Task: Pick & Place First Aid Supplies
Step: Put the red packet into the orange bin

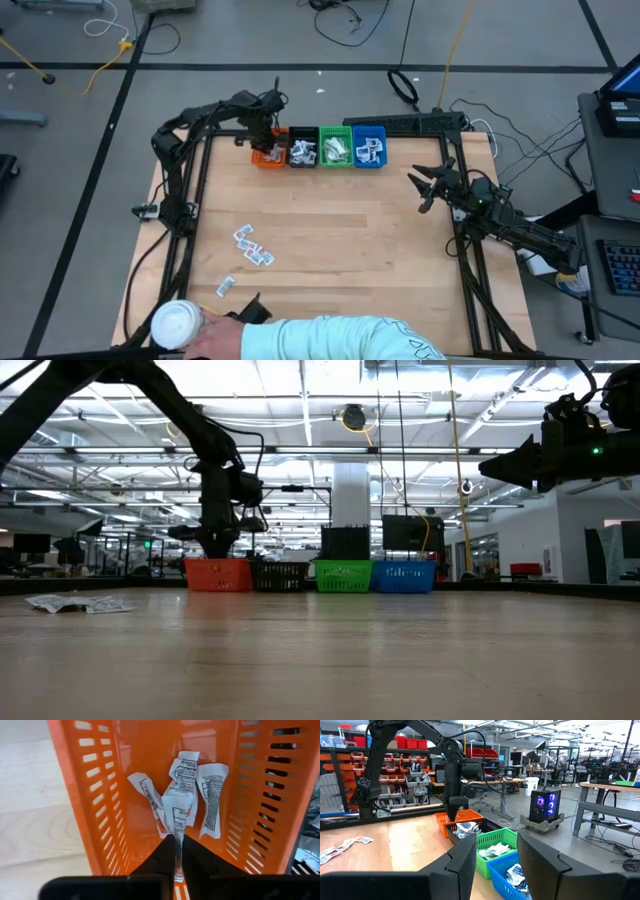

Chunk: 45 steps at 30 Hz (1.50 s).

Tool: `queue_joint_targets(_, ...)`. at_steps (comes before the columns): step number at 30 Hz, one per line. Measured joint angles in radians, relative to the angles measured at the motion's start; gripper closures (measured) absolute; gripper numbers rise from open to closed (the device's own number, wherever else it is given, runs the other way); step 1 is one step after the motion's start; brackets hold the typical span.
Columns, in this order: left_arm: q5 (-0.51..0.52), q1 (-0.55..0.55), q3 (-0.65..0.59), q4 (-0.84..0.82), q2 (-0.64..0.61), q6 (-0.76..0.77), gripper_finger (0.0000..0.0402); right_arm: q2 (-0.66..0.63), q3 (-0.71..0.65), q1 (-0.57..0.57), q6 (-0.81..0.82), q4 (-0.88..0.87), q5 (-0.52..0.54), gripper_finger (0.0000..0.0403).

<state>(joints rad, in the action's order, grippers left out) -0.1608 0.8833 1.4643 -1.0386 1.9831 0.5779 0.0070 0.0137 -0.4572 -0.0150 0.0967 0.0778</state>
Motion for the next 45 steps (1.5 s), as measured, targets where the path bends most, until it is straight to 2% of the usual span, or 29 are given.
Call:
queue_joint_targets(4, -0.017, -0.002, 0.0, 0.005, 0.0, -0.009, 0.0332, 0.0, 0.0, 0.0, 0.0, 0.0, 0.0, 0.0264)
queue_joint_targets(10, -0.065, -0.002, 0.0, 0.022, -0.007, -0.055, 0.0231, 0.0, 0.0, 0.0, 0.0, 0.0, 0.0, 0.0264)
queue_joint_targets(13, -0.099, -0.015, 0.0, 0.034, -0.039, -0.114, 0.019, 0.0, 0.0, 0.0, 0.0, 0.0, 0.0, 0.0264)
queue_joint_targets(17, -0.082, -0.062, 0.0, 0.056, -0.113, -0.23, 0.0156, 0.0, 0.0, 0.0, 0.0, 0.0, 0.0, 0.0264)
queue_joint_targets(22, -0.065, -0.158, -0.028, 0.09, -0.193, -0.459, 0.0136, 0.0, 0.0, 0.0, 0.0, 0.0, 0.0, 0.0264)
queue_joint_targets(25, -0.082, -0.22, -0.116, 0.157, -0.24, -0.563, 0.0129, 0.0, 0.0, 0.0, 0.0, 0.0, 0.0, 0.0264)
queue_joint_targets(28, -0.111, -0.274, -0.21, 0.207, -0.282, -0.595, 0.0122, 0.0, 0.0, 0.0, 0.0, 0.0, 0.0, 0.0264)
queue_joint_targets(36, -0.161, -0.39, -0.423, 0.287, -0.401, -0.552, 0.0119, 0.0, 0.0, 0.0, 0.0, 0.0, 0.0, 0.0264)
queue_joint_targets(45, -0.156, -0.458, -0.596, 0.336, -0.509, -0.279, 0.0119, 0.0, 0.0, 0.0, 0.0, 0.0, 0.0, 0.0264)
